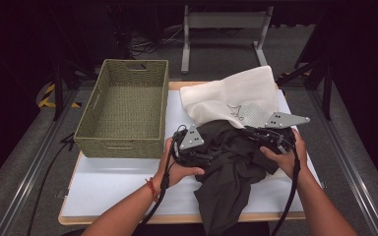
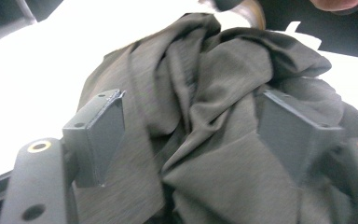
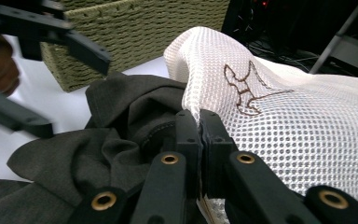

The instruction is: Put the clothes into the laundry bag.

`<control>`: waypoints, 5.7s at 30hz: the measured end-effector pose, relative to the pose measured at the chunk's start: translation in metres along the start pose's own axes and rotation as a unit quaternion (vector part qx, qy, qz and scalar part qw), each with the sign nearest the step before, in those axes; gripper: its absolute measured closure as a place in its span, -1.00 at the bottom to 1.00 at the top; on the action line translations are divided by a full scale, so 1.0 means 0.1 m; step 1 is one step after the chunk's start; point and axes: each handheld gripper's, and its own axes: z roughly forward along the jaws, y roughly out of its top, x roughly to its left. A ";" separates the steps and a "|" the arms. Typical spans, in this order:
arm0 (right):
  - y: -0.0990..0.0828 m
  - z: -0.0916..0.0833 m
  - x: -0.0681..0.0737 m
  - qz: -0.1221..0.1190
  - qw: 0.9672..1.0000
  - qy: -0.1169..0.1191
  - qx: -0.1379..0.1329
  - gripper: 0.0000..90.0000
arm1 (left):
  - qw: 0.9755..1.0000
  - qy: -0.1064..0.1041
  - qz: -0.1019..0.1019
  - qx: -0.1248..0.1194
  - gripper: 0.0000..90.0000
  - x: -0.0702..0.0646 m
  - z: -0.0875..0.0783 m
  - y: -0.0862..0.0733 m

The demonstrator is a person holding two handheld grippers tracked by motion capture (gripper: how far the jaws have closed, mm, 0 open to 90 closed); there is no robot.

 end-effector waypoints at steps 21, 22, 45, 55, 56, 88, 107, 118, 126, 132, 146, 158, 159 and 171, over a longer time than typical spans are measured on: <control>0.06 0.17 0.15 -0.013 0.999 0.034 0.008 0.96 | 0.995 -0.066 -0.062 0.046 0.89 0.12 0.66 -0.17; 0.08 0.18 0.16 -0.013 0.999 0.034 0.007 0.96 | 0.995 -0.071 -0.057 0.032 0.90 0.08 0.65 -0.14; 0.14 0.16 0.24 -0.017 0.999 0.043 0.002 0.97 | 0.998 0.010 -0.062 -0.002 0.87 0.16 0.90 0.18; 0.09 0.08 0.11 -0.005 1.000 0.018 -0.010 0.97 | 0.995 -0.071 -0.035 -0.053 -0.40 0.06 0.27 0.21; 0.10 0.06 0.10 -0.004 1.000 0.017 -0.012 0.97 | 0.996 -0.071 -0.010 -0.051 -0.45 -0.02 0.19 0.21; 0.20 0.02 0.16 0.010 0.999 0.044 -0.016 0.97 | 0.999 -0.007 0.016 -0.040 0.75 -0.31 0.45 0.20; 0.15 -0.02 0.05 0.043 0.998 0.042 -0.034 0.98 | 0.995 -0.008 -0.055 -0.087 0.63 -0.11 0.92 0.16; 0.10 0.02 0.13 0.007 0.999 0.033 -0.014 0.98 | 0.987 -0.116 -0.038 -0.108 -0.51 -0.03 0.38 0.07; 0.09 0.01 0.16 0.002 0.999 0.036 -0.011 0.98 | 0.995 -0.064 -0.015 -0.071 -0.73 0.03 0.09 -0.15; 0.09 0.03 0.17 0.002 0.999 0.043 -0.008 0.98 | 0.999 -0.038 -0.024 -0.008 -0.87 0.23 0.30 -0.26; 0.08 0.06 0.19 0.000 0.998 0.055 -0.005 0.98 | 0.994 -0.064 -0.082 -0.004 0.46 0.39 0.76 -0.26; 0.10 0.08 0.26 0.006 0.997 0.075 -0.014 0.98 | 0.992 -0.081 -0.062 -0.080 0.87 0.22 0.64 -0.12; 0.11 0.09 0.28 0.004 0.997 0.076 -0.017 0.98 | 0.990 -0.088 -0.069 -0.088 0.88 0.21 0.64 -0.12; 0.29 0.00 0.31 0.022 0.993 0.097 -0.067 0.98 | 0.978 -0.161 -0.035 -0.130 0.87 -0.13 0.65 0.01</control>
